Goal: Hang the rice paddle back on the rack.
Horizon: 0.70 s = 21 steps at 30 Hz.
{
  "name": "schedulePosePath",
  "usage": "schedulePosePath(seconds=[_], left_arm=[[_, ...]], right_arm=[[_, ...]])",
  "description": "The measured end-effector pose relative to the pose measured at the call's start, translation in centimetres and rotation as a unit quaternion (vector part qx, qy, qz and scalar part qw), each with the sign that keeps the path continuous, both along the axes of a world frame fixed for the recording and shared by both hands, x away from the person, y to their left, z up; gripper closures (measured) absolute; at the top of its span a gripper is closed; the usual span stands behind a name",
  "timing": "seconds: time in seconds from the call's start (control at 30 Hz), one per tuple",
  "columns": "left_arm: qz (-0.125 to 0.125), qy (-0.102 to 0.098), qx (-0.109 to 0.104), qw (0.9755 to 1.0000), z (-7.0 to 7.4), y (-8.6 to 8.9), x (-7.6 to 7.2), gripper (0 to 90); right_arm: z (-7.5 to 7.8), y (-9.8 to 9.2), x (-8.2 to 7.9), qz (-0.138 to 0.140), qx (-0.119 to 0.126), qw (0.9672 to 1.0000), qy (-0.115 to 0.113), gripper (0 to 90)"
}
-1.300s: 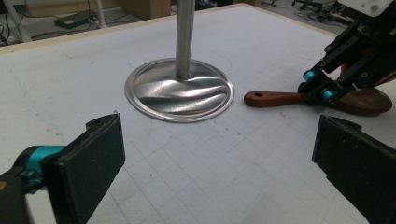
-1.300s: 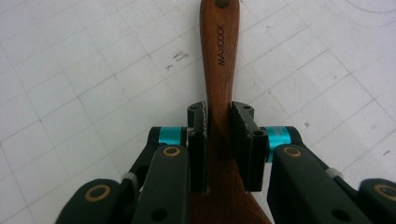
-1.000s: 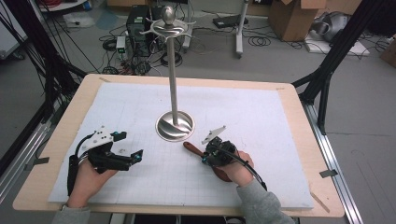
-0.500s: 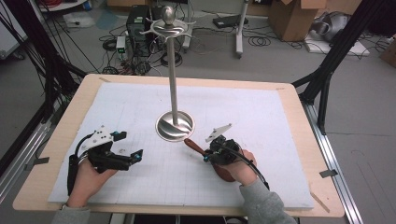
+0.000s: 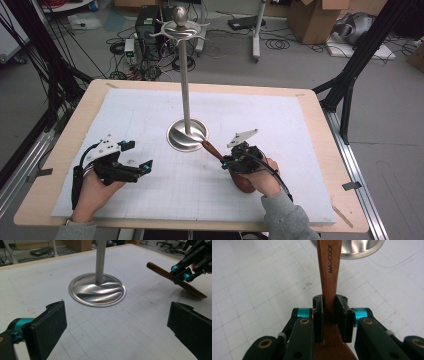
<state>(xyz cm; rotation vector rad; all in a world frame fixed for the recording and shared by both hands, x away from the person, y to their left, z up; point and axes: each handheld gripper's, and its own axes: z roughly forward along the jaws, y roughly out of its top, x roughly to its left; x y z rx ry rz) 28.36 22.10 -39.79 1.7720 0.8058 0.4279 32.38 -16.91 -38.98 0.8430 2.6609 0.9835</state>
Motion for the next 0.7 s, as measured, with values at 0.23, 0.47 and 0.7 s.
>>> schedulePosePath(seconds=[0.23,0.47,0.7], left_arm=[[0.0,0.0,-0.001,1.0,0.1,0.0,-0.1,3.0],[-0.001,-0.005,-0.001,1.0,0.3,-0.1,-0.1,3.0],[0.0,-0.005,-0.002,1.0,0.4,0.0,-0.2,3.0]], right_arm=[[1.1,-0.9,-0.2,-0.004,0.021,0.9997,-0.016,77.4],[2.0,-1.9,-0.2,-0.012,0.042,0.9985,-0.034,77.5],[2.7,-2.7,-0.4,-0.012,0.062,0.9964,-0.056,77.6]])
